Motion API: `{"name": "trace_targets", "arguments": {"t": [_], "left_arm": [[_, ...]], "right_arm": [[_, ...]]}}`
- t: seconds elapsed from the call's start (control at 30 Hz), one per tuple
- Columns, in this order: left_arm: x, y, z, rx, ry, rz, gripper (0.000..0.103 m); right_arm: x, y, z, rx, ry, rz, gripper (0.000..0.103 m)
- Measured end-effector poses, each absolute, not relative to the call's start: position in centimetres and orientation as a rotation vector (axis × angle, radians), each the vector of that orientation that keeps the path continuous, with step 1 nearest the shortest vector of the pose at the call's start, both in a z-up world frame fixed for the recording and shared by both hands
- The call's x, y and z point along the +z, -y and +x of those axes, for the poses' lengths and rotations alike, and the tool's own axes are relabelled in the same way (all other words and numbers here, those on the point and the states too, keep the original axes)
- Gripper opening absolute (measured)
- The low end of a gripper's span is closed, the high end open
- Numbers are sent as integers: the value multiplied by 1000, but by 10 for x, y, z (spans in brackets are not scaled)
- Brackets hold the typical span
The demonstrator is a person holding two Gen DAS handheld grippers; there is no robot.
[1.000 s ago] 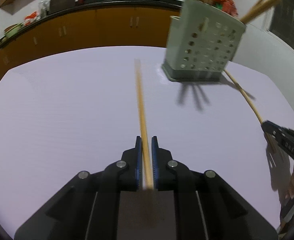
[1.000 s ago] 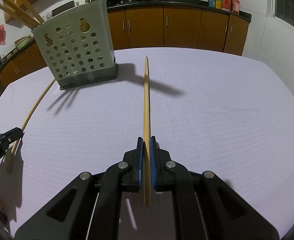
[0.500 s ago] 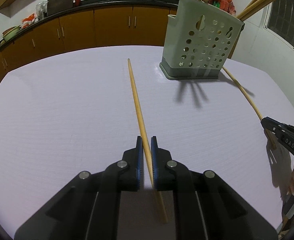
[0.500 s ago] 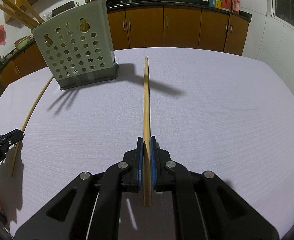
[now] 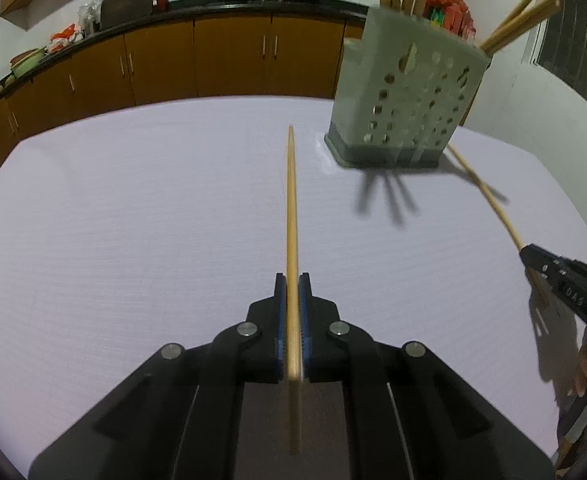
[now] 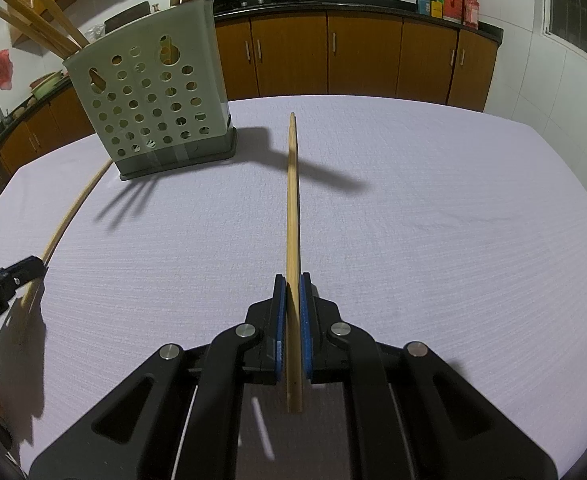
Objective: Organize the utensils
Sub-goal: 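Grasp the last chopstick with the right gripper while the left gripper grasps another, then lift both chopsticks into the green holder and open both grippers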
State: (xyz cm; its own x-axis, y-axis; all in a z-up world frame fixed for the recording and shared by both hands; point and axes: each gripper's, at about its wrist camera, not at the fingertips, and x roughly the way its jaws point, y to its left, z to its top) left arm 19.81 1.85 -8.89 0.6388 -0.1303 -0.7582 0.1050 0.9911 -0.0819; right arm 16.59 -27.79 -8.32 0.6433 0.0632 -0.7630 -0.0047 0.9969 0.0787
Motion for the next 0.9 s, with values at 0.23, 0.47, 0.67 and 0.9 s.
{"name": "trace_targets", "arguments": {"t": [0.23, 0.47, 0.67, 0.9], "left_arm": [[-37, -26, 184, -157, -715, -29, 7], [16, -28, 174, -180, -569, -32, 7], [49, -26, 172, -207, -489, -37, 7], [73, -18, 170, -249, -433, -45, 7]], "right_arm": [[-39, 285, 155, 32, -716, 80, 8], [14, 288, 147, 41, -558, 91, 8], [43, 287, 144, 63, -471, 109, 7], [72, 280, 141, 104, -393, 127, 8]]}}
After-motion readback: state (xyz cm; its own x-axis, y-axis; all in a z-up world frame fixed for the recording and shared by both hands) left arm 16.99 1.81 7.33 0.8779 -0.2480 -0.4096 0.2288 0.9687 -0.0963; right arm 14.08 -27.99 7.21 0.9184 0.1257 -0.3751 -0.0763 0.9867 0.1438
